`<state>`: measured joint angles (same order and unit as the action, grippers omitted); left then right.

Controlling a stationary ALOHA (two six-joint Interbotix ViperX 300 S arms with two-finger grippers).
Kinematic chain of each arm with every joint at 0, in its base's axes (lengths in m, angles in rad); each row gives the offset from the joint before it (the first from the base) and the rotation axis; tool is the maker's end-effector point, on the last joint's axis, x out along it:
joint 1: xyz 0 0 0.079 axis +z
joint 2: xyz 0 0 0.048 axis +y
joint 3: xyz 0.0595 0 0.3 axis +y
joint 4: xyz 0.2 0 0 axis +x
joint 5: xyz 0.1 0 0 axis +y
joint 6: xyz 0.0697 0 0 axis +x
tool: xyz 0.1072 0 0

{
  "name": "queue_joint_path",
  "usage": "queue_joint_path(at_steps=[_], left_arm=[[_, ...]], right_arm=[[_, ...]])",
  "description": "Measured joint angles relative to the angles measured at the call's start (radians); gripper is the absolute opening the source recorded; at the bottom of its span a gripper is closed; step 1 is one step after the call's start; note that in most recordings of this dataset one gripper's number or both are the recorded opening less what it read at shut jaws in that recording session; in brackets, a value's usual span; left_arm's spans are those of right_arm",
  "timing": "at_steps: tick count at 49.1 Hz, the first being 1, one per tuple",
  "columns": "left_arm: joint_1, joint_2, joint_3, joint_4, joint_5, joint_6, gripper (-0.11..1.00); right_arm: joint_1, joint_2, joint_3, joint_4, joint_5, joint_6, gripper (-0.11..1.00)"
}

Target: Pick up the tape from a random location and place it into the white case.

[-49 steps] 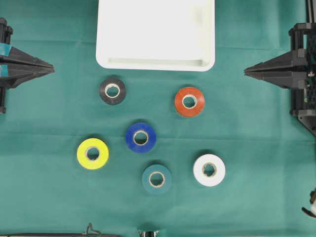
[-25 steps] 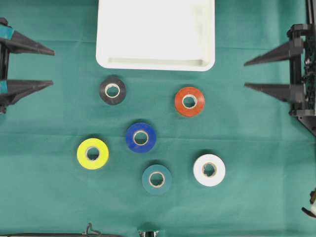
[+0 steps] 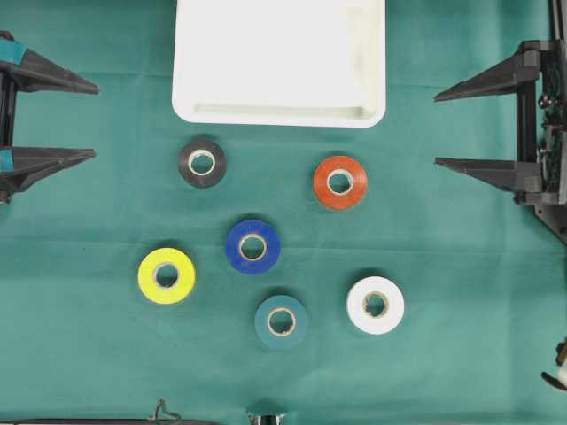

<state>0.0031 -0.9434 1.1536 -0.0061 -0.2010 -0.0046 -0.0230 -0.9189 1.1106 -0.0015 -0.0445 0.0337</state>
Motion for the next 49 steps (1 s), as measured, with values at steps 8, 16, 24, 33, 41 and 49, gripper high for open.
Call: queue_joint_path(at_steps=[8,16,24,33,41,49], left_arm=[[-0.028,0.0,0.002,0.0,0.02,0.0,0.99],[-0.109,0.0,0.0,0.0,0.034,0.0,0.99],[-0.172,0.0,0.0,0.0,0.052,0.0,0.99],[-0.219,-0.002,0.0,0.002,0.055,-0.002,0.99],[-0.232,-0.002,0.0,0.0,0.057,-0.002,0.99],[-0.232,0.011,-0.003,0.0,0.048,-0.002,0.99]], right_arm=[[0.002,-0.002,0.0,-0.002,0.0,0.0,0.92],[0.0,-0.002,0.0,-0.002,0.006,-0.002,0.92],[0.0,-0.002,0.0,-0.002,0.012,0.0,0.92],[0.0,-0.002,0.0,-0.003,0.021,0.0,0.92],[0.0,-0.002,0.0,-0.003,0.025,0.0,0.92],[0.002,-0.003,0.0,-0.003,0.025,0.0,0.92]])
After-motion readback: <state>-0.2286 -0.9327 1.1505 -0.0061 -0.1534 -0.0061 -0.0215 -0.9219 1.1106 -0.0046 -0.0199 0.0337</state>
